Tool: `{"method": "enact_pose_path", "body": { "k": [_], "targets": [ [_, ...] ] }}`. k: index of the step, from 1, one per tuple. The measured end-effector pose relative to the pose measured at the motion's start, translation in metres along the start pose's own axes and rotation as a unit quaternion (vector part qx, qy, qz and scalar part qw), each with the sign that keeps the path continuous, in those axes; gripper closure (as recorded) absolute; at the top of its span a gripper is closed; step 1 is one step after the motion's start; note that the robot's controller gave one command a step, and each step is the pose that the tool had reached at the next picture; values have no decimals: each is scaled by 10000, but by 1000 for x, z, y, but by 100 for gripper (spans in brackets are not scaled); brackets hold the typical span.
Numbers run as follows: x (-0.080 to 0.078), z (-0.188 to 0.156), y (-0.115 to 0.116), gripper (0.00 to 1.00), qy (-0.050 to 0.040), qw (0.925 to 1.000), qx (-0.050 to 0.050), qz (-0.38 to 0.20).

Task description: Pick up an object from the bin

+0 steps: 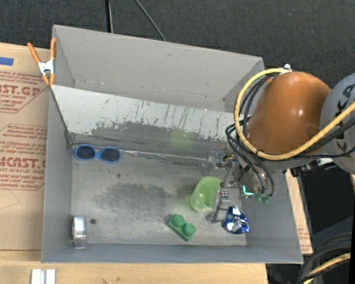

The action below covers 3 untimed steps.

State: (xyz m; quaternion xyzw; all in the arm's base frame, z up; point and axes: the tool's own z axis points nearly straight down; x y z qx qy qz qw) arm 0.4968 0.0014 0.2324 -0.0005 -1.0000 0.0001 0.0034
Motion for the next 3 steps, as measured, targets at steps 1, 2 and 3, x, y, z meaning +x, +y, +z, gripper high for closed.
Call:
{"method": "enact_pose_path", "body": {
  "k": [1, 2, 3],
  "targets": [
    [-52, 152, -46, 0, 15, 9998, -5, -215],
    [-54, 146, -46, 100, -22, 9998, -3, -221],
    [-71, 16, -47, 100, -93, 9976, 8, -682]
  ]
}}
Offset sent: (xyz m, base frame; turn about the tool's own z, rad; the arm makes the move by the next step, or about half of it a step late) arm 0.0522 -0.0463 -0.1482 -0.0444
